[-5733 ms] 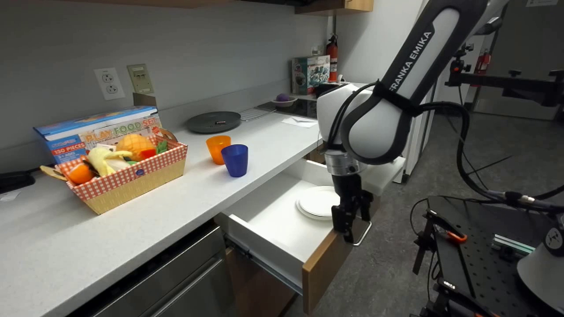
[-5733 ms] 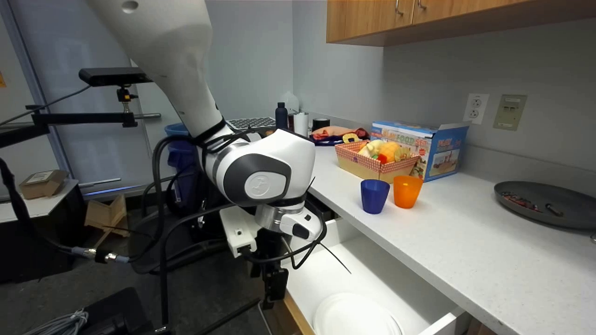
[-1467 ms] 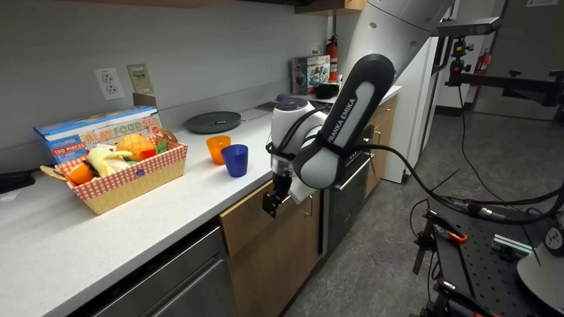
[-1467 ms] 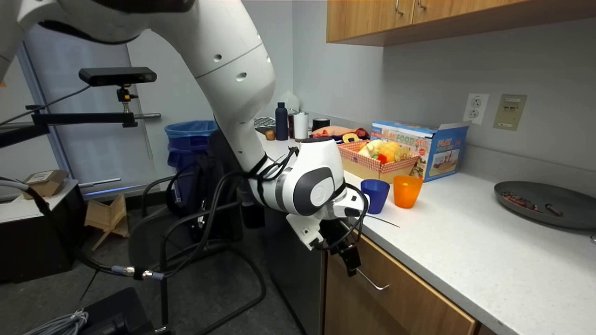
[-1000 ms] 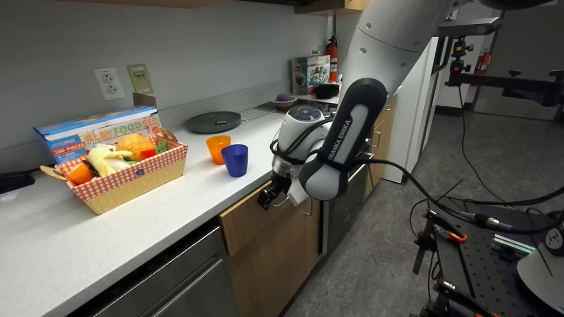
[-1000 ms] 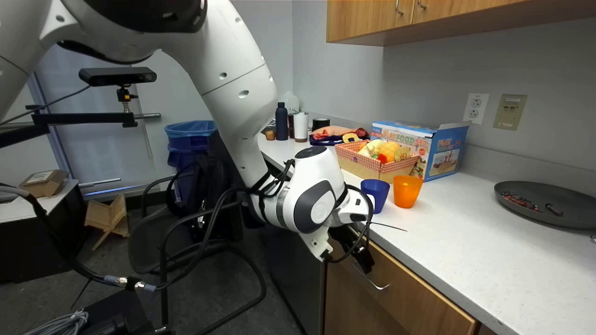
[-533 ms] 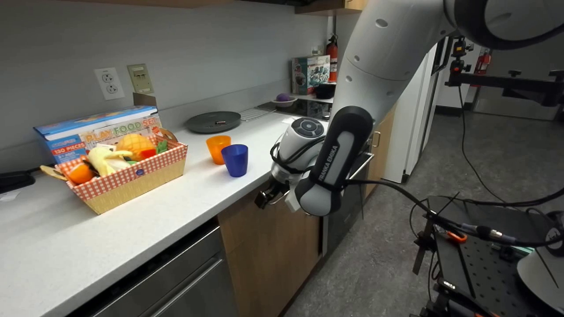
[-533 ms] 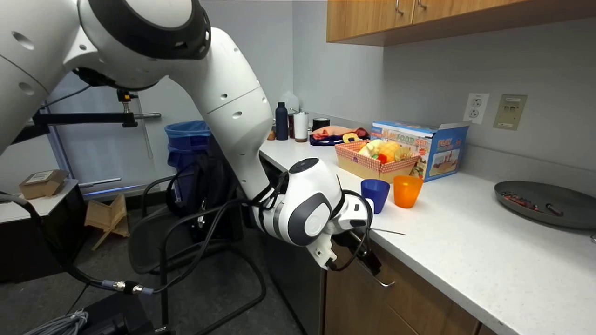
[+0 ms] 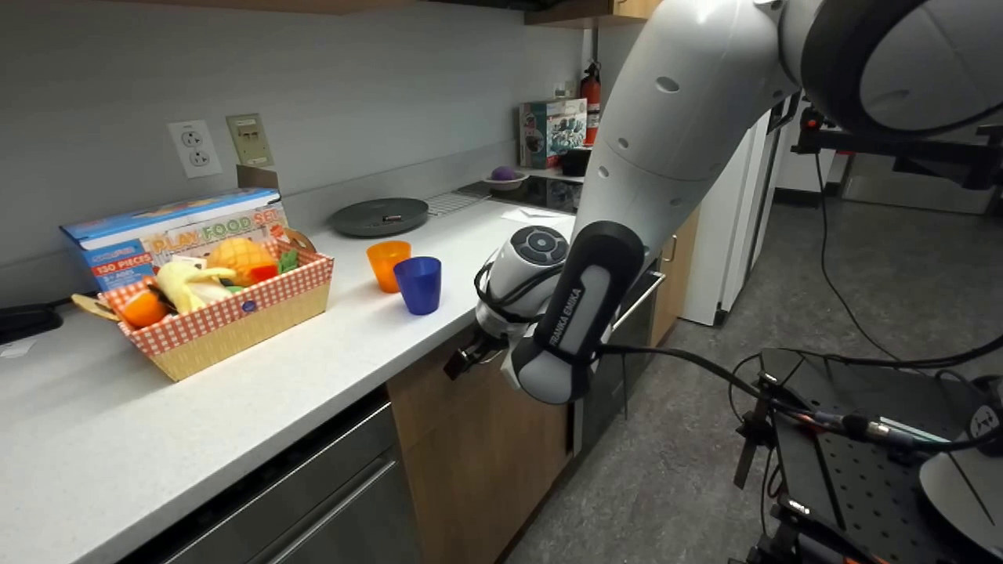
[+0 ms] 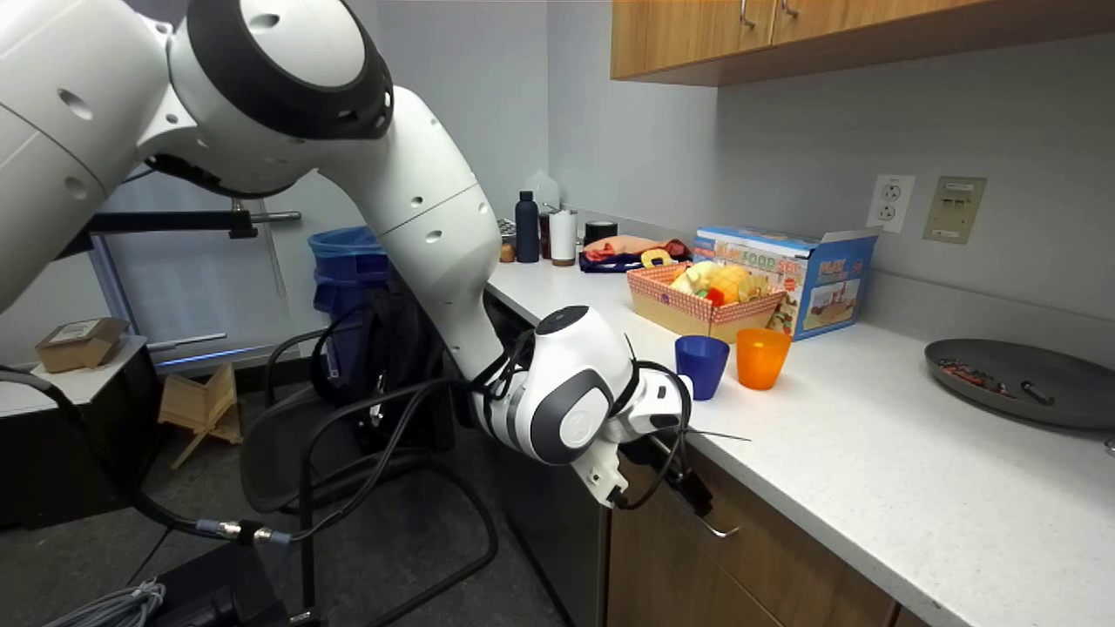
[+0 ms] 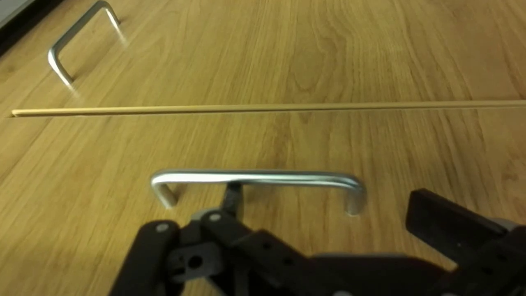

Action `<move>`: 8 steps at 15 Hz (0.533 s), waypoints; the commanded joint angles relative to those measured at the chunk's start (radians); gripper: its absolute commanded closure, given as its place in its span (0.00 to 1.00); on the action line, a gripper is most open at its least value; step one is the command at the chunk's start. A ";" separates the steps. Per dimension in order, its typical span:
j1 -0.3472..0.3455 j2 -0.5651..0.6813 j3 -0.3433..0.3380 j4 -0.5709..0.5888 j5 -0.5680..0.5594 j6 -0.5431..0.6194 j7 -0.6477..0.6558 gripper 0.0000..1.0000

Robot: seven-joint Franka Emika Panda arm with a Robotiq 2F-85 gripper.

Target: Close the drawer

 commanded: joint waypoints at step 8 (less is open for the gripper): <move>0.063 -0.142 -0.057 -0.162 0.046 -0.002 -0.058 0.00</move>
